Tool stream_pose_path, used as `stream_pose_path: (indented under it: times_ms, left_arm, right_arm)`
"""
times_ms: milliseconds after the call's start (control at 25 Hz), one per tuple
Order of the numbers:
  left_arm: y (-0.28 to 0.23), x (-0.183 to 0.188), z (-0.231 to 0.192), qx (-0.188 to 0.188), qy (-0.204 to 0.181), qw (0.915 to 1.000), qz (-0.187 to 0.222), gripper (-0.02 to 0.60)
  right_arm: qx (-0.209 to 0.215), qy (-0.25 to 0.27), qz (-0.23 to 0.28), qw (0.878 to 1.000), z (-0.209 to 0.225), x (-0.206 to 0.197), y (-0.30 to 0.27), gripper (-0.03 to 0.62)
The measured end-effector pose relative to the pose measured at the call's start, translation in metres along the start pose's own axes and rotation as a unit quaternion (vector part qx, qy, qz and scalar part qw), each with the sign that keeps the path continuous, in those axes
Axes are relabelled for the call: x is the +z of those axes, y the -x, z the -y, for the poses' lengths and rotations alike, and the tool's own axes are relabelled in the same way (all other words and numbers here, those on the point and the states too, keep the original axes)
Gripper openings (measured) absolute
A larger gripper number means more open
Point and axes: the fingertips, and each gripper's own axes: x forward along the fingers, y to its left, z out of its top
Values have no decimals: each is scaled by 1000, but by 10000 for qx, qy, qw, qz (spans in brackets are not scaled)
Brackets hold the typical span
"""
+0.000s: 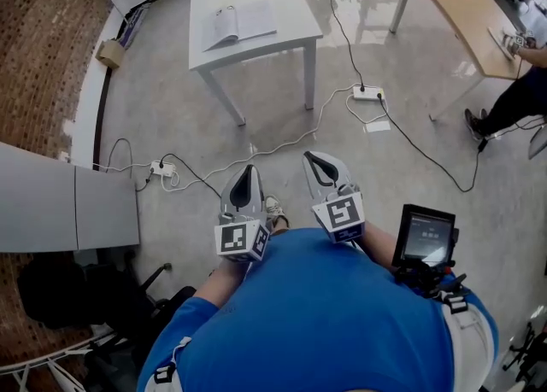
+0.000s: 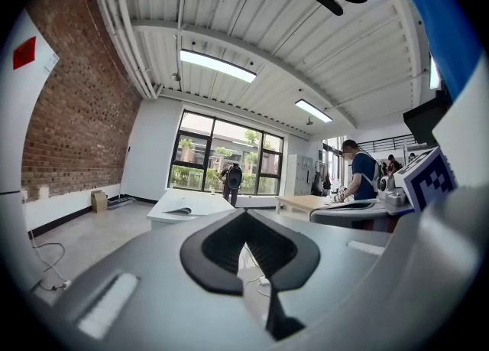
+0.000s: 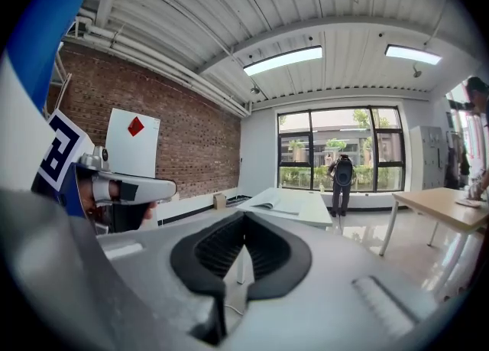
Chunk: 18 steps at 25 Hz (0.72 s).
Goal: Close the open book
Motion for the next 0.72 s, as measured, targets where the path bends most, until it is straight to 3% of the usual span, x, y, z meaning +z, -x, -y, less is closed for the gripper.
stream_pose_path:
  times_ms: [240, 720]
  left_arm:
    - [-63, 17, -60, -127, 65, 9999, -94, 5]
    - [-153, 29, -177, -411, 196, 9989, -103, 5]
  right_arm:
    - [-194, 63, -78, 9998, 10, 27, -77, 3]
    - [-615, -49, -258, 9978, 2, 37, -208, 3]
